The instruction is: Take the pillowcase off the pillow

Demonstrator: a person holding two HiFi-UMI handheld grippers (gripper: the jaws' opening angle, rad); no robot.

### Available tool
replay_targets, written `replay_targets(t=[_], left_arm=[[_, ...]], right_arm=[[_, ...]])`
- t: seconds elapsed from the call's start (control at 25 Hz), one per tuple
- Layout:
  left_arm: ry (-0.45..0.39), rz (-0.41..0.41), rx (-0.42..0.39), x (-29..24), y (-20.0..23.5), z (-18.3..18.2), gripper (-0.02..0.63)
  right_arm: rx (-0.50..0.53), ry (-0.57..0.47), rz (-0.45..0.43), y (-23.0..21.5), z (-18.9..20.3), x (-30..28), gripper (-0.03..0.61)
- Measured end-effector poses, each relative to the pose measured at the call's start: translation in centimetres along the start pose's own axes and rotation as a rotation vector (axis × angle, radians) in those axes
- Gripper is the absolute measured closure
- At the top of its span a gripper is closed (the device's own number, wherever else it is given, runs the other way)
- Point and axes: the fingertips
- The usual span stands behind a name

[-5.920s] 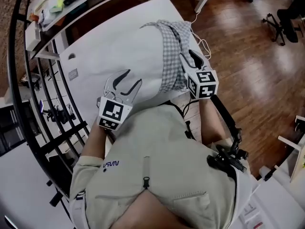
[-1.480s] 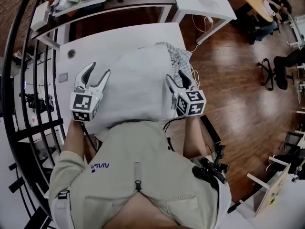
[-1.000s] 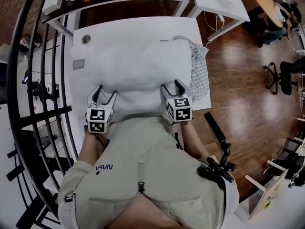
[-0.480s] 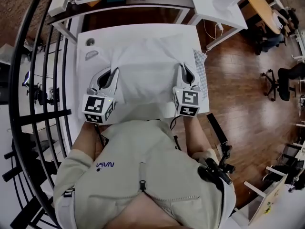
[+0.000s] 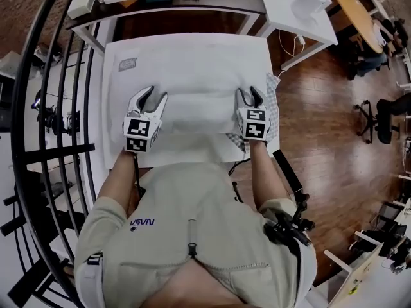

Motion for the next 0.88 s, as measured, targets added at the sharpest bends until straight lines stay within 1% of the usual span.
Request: replay_targets(t=[0.04,0.08,0.12,0.16,0.2,0.24,0.28,0.32,0.36,0.4,0.48,0.56,0.6,0.68,0.76,0.8,0.88], left_arm=[[-0.027,-0.033,0.021,1.1,0.8,-0.3,0.426],[-0.057,-0.084,0.047,2.3,2.0,-0.5,0.446],[-0.077,-0.143,0.079,3.3,3.3,-0.4,0.491],[-0.073,-0.197,0.111,4.0,4.5,0.4,0.518],[-0.036,-0.233,0.137,4.2,5.3,1.9,0.523],[0.027,-0.246,0.151,3.9,5.7,3.9,0.529],[0.093,-0.239,0.151,3.3,5.6,5.9,0.528],[0.142,-0.220,0.141,2.4,5.3,7.6,0.526],[0.164,-0.198,0.124,1.6,4.9,8.7,0.526],[0.165,-0.182,0.107,1.0,4.6,9.3,0.526],[0.133,-0.173,0.086,0.8,4.5,8.8,0.526],[0.074,-0.182,0.077,1.9,4.7,6.8,0.533],[0.035,-0.184,0.073,2.7,4.7,5.5,0.547],[-0.046,-0.174,0.069,4.7,4.2,3.0,0.575],[-0.112,-0.168,0.075,6.7,3.6,1.6,0.607],[-0.134,-0.164,0.083,7.6,3.3,1.4,0.607],[-0.158,-0.139,0.105,8.9,2.5,1.6,0.607]], right_arm=[[0.014,-0.042,0.013,0.1,-1.0,1.0,0.405],[0.031,-0.092,0.029,0.3,-2.2,2.1,0.405],[0.045,-0.140,0.040,0.8,-3.2,3.1,0.405],[0.052,-0.174,0.041,1.5,-3.8,3.7,0.405],[0.054,-0.184,0.029,2.2,-3.7,3.9,0.407],[0.053,-0.162,0.006,3.0,-3.0,3.4,0.420],[0.052,-0.114,-0.022,3.8,-1.7,2.3,0.454],[0.049,-0.060,-0.046,4.3,-0.3,0.9,0.457],[0.043,-0.018,-0.061,4.6,1.0,-0.4,0.457],[0.036,0.003,-0.065,4.6,1.7,-1.3,0.457],[0.021,0.002,-0.048,4.4,1.6,-1.5,0.457],[0.003,-0.030,-0.019,4.3,0.2,0.0,0.457],[-0.005,-0.054,0.002,4.3,-0.6,1.1,0.462],[-0.017,-0.108,0.052,4.6,-1.6,3.6,0.499],[-0.038,-0.148,0.087,6.1,-2.0,5.6,0.554],[-0.049,-0.157,0.096,7.3,-1.9,6.3,0.574],[-0.063,-0.158,0.115,9.8,-1.5,7.3,0.574]])
Point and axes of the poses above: the fingertips, and each gripper's own axes: x backward along the fingers, y to its left, z out of its underside, and after that the axes turned 10 degrees about -z, right-handed
